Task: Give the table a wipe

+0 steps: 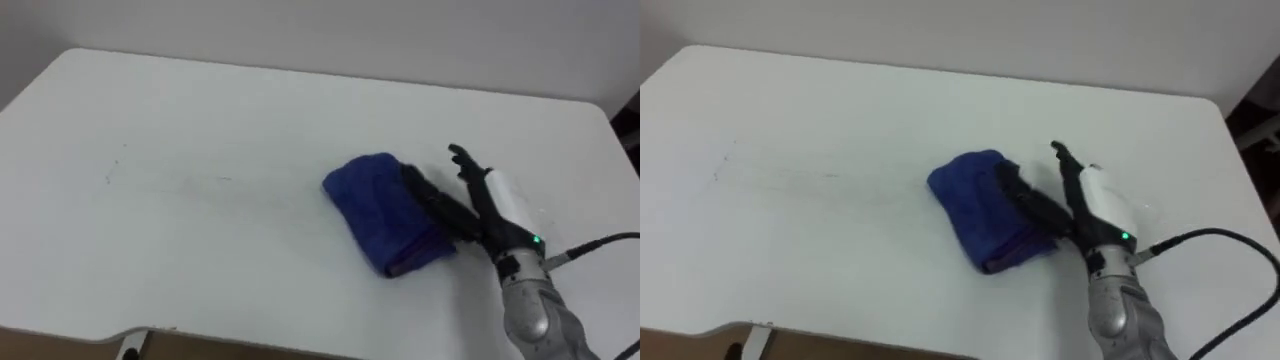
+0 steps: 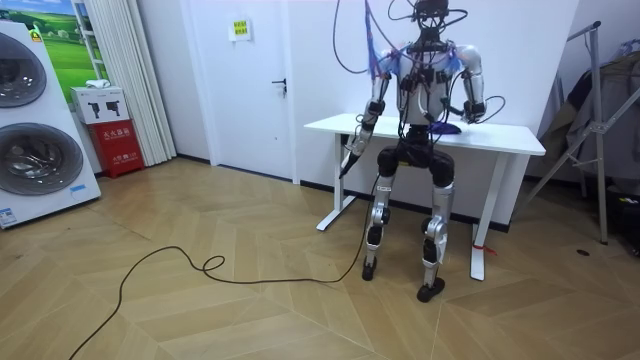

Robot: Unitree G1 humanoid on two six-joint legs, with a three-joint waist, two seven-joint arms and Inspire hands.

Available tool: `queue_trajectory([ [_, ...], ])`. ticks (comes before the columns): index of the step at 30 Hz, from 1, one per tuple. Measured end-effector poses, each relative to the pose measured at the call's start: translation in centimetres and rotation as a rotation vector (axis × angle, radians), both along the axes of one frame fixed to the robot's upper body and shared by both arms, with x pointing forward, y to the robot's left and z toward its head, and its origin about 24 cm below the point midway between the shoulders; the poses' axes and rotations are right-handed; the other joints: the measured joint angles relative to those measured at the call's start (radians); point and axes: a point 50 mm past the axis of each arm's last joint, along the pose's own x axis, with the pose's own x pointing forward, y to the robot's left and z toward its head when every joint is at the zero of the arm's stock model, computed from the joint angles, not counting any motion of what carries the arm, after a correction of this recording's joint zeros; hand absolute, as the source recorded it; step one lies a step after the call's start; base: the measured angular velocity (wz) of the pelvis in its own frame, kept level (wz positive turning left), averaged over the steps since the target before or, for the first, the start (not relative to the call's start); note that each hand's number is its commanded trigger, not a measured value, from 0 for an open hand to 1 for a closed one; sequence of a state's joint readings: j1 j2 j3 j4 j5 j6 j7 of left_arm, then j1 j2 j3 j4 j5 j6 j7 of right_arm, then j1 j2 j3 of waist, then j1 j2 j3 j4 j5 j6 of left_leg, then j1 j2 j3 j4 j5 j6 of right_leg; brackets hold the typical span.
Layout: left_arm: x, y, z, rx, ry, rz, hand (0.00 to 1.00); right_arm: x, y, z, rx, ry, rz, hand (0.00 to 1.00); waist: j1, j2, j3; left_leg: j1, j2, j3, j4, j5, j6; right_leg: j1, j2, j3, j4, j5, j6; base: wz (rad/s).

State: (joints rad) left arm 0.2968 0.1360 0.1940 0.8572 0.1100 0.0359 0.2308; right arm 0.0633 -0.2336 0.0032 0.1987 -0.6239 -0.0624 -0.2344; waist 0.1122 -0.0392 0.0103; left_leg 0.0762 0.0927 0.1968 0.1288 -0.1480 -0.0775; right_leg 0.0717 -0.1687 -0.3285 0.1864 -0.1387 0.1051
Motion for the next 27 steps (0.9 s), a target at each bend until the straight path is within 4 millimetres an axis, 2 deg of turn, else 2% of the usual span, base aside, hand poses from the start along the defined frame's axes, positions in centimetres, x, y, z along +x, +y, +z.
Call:
queue_trajectory([
  [4,-0.4,0.0,-0.1,-0.023,0.003,0.024,0.00,0.1,-2.1,1.9,0.006,-0.097,-0.096,0.00,-0.027,-0.007,-0.0031,-0.002,0.000,0.005,-0.001,0.000,0.000,-0.006,0.000,0.003,0.000,0.000,0.000,-0.05],
  [8,-1.8,0.7,-0.1,-0.022,0.019,0.090,0.00,-0.3,-4.4,4.4,0.023,-0.231,-0.208,0.00,-0.056,-0.019,-0.0105,0.007,0.000,0.010,-0.001,0.000,0.000,-0.001,0.000,0.008,0.000,0.000,0.000,-0.05],
  [11,-3.1,1.2,0.0,-0.010,0.042,0.131,0.00,-0.9,-6.4,5.5,0.014,-0.310,-0.315,0.00,-0.062,-0.026,-0.0092,0.030,0.000,0.024,-0.001,0.000,0.000,0.012,0.000,0.024,-0.001,0.000,0.000,-0.12],
  [14,-3.7,1.3,0.1,-0.006,0.054,0.141,0.00,-1.4,-7.5,6.0,-0.003,-0.354,-0.377,0.00,-0.082,-0.021,-0.0065,0.039,0.004,0.034,-0.001,-0.008,-0.001,0.013,0.003,0.025,-0.001,-0.001,0.002,-0.08],
  [16,-3.7,1.3,0.1,-0.004,0.053,0.142,0.00,-1.9,-8.3,5.7,0.017,-0.361,-0.424,0.00,-0.090,-0.020,-0.0055,0.034,0.006,0.036,-0.001,-0.016,-0.002,0.011,0.004,0.028,0.000,-0.002,0.004,-0.06],
  [18,-4.0,1.5,0.1,0.002,0.062,0.153,0.00,-3.2,-9.8,4.9,0.058,-0.342,-0.517,0.00,-0.104,-0.023,-0.0094,0.032,0.006,0.037,0.001,-0.016,-0.002,0.012,0.004,0.030,0.003,-0.002,0.004,0.00],
  [20,-4.5,1.6,0.1,0.003,0.073,0.170,0.00,-4.2,-10.9,4.3,0.092,-0.336,-0.598,0.00,-0.110,-0.026,-0.0088,0.035,0.006,0.043,0.001,-0.016,-0.002,0.011,0.004,0.037,0.003,-0.002,0.004,-0.09],
  [25,-4.8,1.8,0.1,0.003,0.083,0.188,0.00,-6.5,-13.3,1.4,0.174,-0.264,-0.801,0.00,-0.142,-0.032,-0.0109,0.036,0.005,0.050,0.001,-0.017,-0.001,0.006,0.004,0.043,0.006,-0.002,0.004,-0.04],
  [27,-4.7,1.9,0.2,0.005,0.077,0.192,0.00,-7.9,-14.2,-0.1,0.227,-0.223,-0.902,0.00,-0.148,-0.036,-0.0143,0.030,0.005,0.053,0.000,-0.018,-0.001,-0.003,0.004,0.047,0.006,-0.002,0.004,-0.04],
])
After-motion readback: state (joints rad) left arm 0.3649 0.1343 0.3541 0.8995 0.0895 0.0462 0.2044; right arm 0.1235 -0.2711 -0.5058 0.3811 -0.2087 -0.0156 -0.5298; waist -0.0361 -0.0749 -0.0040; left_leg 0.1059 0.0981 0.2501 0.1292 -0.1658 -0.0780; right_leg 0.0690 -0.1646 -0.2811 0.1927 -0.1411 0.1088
